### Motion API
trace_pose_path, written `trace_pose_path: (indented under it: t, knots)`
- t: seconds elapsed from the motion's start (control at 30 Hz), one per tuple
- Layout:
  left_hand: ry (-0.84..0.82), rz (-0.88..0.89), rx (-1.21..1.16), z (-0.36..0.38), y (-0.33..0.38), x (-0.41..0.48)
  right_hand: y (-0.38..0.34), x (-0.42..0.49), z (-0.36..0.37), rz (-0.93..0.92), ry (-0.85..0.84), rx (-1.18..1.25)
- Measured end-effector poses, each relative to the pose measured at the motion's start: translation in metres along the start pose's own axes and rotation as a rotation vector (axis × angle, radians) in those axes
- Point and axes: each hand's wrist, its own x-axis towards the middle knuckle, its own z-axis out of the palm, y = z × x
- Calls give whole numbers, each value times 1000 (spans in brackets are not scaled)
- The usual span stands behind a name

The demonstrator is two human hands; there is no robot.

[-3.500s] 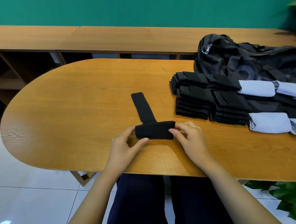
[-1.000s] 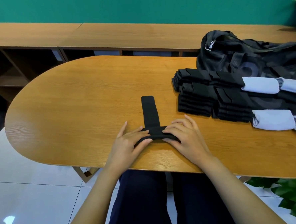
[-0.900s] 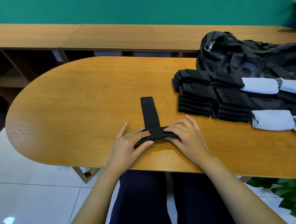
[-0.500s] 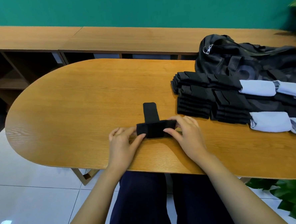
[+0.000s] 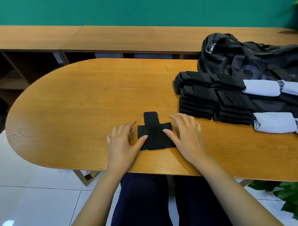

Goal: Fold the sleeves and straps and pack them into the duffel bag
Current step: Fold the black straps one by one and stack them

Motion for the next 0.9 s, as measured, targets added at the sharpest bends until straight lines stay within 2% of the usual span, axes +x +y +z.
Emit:
trace_pose_path:
  t: [0.2,0.37,0.63,0.9]
  knots:
    - [-351,190,-14,4,-10,4,4,-6,-2,-211,-330,-65]
    - [-383,200,42,8,-15,3,4,-7,-5,-190,-436,-77]
    - [-379,189,33,8,-12,1,3,-8,-5,-210,-446,-81]
    - [-367,183,37,8,-11,0,7,-12,0,-293,-251,-61]
